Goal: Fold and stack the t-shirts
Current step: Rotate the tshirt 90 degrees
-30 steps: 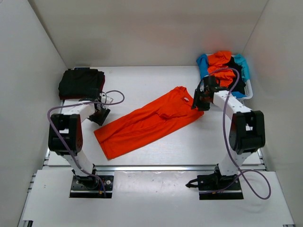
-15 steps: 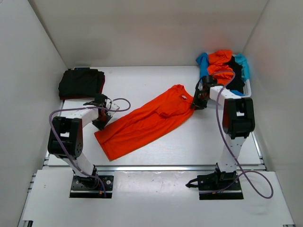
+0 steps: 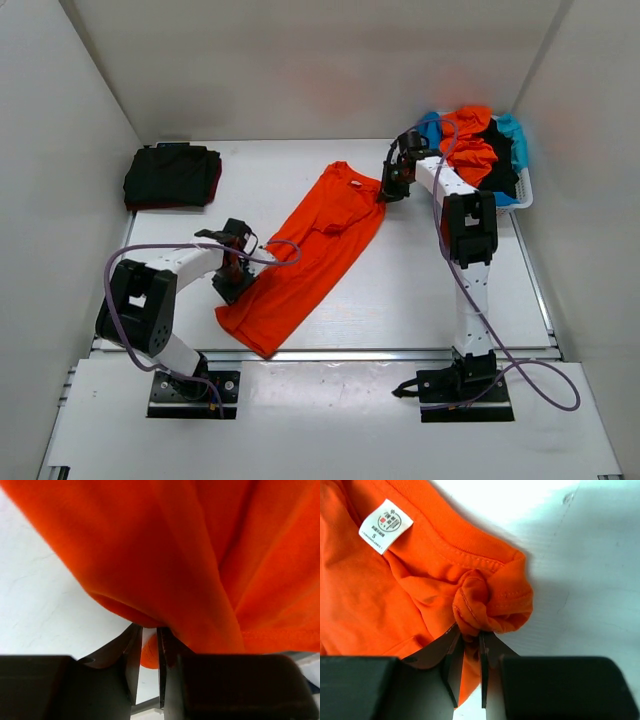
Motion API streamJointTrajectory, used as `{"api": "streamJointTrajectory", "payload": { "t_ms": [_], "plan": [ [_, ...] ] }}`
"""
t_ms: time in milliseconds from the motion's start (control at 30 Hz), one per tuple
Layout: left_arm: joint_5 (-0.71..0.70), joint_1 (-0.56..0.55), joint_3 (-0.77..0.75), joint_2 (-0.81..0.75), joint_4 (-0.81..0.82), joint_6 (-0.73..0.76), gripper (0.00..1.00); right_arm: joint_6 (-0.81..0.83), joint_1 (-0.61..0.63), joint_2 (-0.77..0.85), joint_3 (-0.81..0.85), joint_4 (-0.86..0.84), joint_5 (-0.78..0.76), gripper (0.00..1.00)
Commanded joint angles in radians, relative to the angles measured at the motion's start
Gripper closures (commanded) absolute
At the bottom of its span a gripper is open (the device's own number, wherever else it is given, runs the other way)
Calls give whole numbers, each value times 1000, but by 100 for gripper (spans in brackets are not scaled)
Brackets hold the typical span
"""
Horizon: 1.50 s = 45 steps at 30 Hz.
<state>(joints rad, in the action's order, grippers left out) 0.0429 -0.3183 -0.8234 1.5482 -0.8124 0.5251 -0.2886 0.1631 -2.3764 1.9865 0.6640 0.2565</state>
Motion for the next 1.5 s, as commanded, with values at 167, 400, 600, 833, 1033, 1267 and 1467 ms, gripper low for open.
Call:
{"api": "streamJointTrajectory", "payload": {
  "t_ms": [167,400,600,833,1033,1267,1467],
  "plan": [
    [198,-137,12,88,-30,-7,69,26,39,-214,366,40,36,82],
    [394,-278,-40,165,71,-166,64,84,62,-267,566,45,17,49],
    [424,-263,-25,141,99,-281,62,137,20,-74,517,100,-62,26],
    [220,-78,-29,-23,15,-295,62,112,137,473,-48,151,-257,12],
    [141,68,-23,-166,-11,-347,53,-85,408,931,-728,62,-317,7],
    [183,45,33,-307,7,-393,49,-490,762,1036,-1152,-81,-266,17],
    [186,-2,43,-292,32,-456,42,-680,875,991,-1210,-191,-183,28]
  ]
}}
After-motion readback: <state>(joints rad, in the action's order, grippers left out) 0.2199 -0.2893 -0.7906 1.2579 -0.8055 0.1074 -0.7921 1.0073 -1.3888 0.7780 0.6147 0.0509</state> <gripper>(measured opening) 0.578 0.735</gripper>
